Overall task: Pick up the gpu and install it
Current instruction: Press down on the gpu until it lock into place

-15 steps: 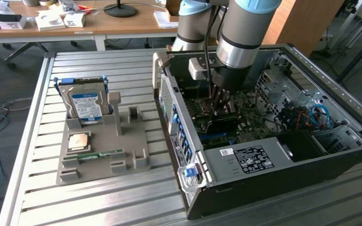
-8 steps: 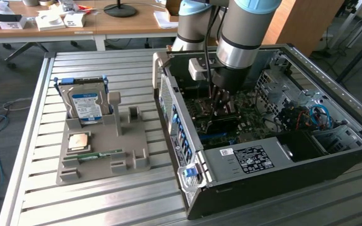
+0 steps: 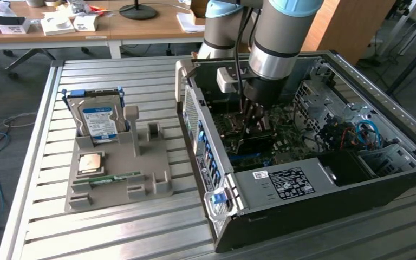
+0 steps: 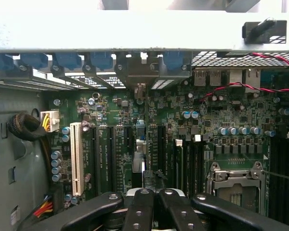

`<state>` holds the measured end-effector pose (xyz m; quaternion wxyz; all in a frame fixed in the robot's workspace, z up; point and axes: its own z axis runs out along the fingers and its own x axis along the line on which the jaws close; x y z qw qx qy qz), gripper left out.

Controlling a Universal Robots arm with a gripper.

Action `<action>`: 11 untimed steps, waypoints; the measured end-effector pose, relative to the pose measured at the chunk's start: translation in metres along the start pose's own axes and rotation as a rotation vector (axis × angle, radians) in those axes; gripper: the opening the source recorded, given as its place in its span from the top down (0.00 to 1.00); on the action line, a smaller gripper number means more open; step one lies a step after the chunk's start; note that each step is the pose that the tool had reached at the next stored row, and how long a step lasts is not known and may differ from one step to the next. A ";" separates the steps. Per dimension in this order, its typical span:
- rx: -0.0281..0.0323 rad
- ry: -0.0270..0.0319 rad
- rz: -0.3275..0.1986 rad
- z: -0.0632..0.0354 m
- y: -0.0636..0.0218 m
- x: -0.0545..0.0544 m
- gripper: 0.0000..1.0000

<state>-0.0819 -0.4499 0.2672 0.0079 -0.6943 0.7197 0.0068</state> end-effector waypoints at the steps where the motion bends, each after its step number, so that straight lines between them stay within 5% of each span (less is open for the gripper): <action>1: 0.0000 -0.0001 0.000 0.0000 0.0000 0.000 0.89; 11: 0.0000 0.0000 0.000 0.0009 0.0002 0.000 0.89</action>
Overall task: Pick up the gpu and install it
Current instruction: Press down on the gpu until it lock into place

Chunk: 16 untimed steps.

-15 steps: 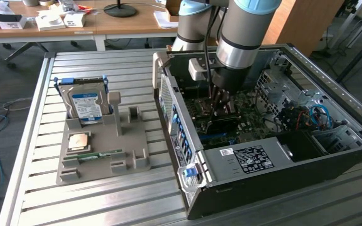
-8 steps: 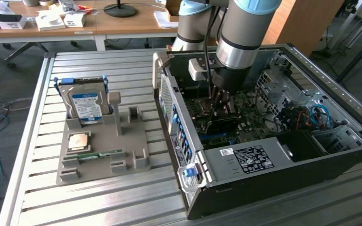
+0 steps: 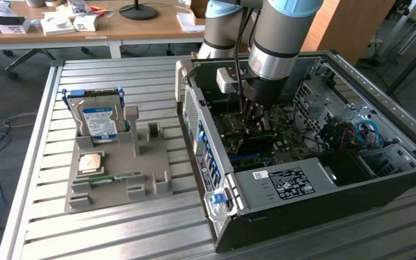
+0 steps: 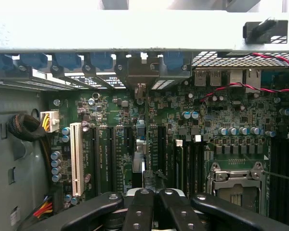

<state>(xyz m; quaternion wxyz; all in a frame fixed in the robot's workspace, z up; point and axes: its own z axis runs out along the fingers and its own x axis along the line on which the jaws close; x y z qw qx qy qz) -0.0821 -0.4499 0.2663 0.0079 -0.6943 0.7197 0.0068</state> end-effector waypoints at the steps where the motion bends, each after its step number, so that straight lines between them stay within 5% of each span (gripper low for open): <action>1: 0.0000 0.0000 0.000 0.0000 0.0000 0.000 0.89; 16: -0.0001 0.0003 0.000 0.0017 0.0000 0.000 0.89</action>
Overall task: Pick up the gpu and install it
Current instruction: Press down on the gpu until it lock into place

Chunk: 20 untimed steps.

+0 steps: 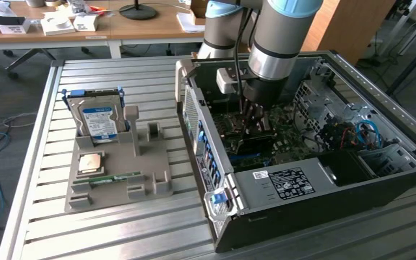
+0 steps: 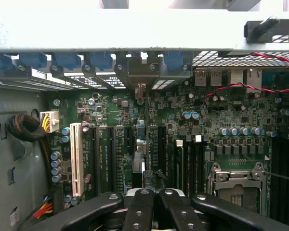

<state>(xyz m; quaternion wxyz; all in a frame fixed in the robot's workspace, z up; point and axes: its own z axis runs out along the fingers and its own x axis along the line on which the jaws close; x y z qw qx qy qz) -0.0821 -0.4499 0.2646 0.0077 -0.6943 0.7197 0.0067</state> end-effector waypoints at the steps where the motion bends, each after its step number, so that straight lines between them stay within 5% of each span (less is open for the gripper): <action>1: 0.0000 0.0000 0.000 0.0000 0.0000 0.000 0.89; 20: 0.0001 -0.0002 0.000 0.0012 0.0000 0.000 0.89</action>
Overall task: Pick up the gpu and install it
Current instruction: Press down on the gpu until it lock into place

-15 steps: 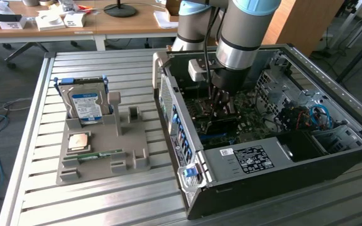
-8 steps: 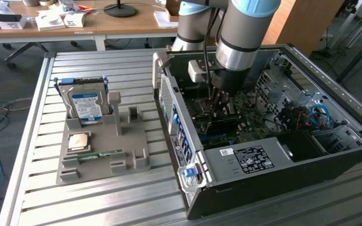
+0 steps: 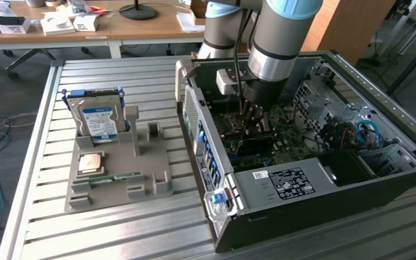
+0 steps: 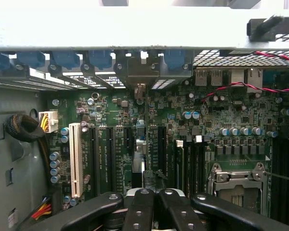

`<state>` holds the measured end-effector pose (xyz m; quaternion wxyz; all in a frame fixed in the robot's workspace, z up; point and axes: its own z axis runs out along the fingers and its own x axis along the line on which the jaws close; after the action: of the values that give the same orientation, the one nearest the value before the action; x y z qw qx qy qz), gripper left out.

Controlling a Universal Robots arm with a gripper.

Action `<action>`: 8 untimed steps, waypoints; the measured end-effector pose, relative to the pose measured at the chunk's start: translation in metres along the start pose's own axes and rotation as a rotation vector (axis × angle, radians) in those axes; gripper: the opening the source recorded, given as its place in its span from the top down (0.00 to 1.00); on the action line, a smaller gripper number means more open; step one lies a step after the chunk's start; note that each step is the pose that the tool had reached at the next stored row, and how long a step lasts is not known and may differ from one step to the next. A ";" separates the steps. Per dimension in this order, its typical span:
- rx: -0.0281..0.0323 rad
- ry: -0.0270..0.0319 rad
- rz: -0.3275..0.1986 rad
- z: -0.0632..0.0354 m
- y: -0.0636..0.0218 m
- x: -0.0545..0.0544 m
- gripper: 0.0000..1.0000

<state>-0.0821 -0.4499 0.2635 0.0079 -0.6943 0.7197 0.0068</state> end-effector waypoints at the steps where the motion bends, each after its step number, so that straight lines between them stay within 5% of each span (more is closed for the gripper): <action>1: 0.0000 0.0001 0.000 0.0003 0.0000 0.000 0.89; 8: 0.0000 -0.0001 0.000 0.0009 0.0000 0.000 0.89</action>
<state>-0.0821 -0.4499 0.2625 0.0079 -0.6943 0.7196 0.0068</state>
